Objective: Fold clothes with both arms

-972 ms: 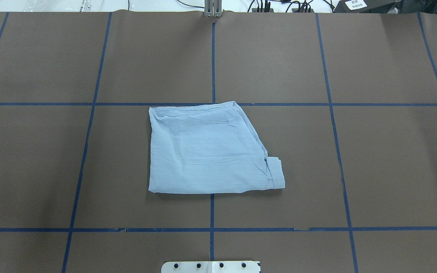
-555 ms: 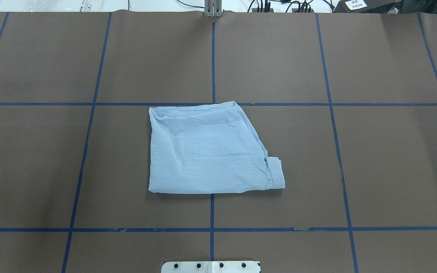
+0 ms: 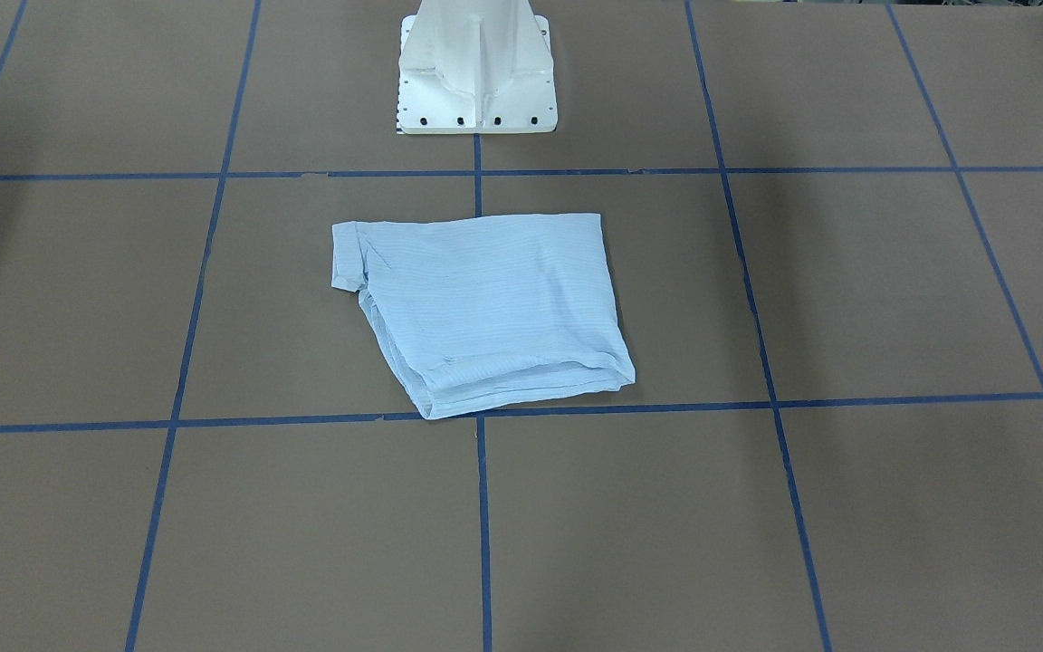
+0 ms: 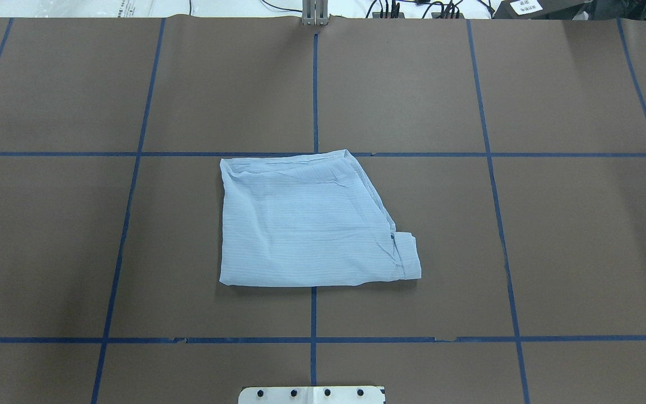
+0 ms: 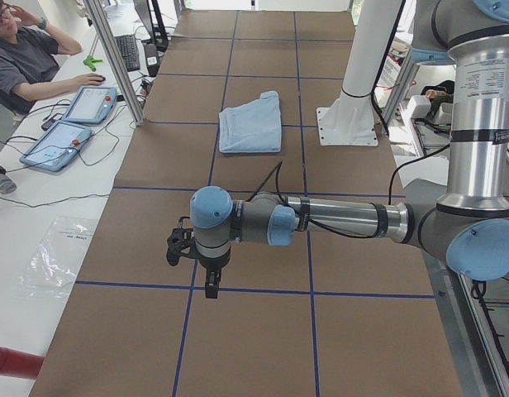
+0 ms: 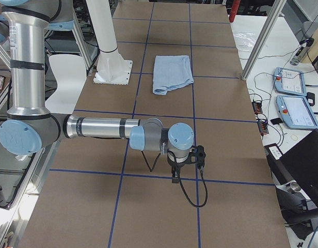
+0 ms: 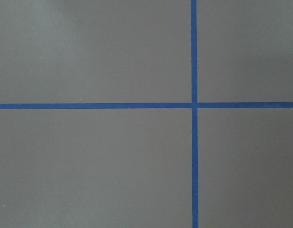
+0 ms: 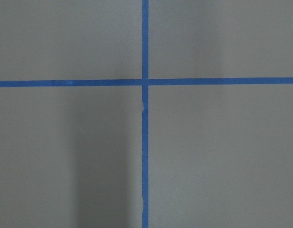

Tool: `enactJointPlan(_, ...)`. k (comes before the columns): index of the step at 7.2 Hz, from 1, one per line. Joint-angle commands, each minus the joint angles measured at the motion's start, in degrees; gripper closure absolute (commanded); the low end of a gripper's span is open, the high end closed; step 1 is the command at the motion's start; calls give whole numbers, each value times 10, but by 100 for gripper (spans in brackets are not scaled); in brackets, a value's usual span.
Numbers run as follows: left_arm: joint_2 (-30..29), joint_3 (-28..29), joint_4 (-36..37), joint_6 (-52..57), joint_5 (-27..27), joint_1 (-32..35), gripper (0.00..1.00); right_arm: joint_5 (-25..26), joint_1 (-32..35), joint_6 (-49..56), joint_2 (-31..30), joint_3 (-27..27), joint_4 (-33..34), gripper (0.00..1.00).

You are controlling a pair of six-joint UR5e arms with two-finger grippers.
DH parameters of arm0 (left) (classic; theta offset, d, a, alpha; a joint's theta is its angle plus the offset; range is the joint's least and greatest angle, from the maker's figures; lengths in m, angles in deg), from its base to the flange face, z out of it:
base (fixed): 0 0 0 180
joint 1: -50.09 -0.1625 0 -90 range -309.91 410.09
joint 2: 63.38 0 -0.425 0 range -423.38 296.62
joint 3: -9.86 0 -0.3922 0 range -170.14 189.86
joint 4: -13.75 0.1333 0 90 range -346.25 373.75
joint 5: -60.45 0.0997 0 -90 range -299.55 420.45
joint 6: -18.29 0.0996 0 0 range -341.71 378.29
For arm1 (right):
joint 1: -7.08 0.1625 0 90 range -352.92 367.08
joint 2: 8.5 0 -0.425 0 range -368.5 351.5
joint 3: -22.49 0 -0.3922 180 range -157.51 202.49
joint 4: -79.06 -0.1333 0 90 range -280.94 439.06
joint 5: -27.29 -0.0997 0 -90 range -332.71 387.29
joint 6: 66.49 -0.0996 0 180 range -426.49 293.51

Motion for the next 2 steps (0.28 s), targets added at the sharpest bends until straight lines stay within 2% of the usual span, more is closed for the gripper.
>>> enactJointPlan(1, 0, 3, 0, 0, -21, 0, 0, 0, 0, 0, 0, 0, 0, 0)
enactJointPlan(2, 0, 3, 0, 0, -21, 0, 0, 0, 0, -1, 0, 0, 0, 0)
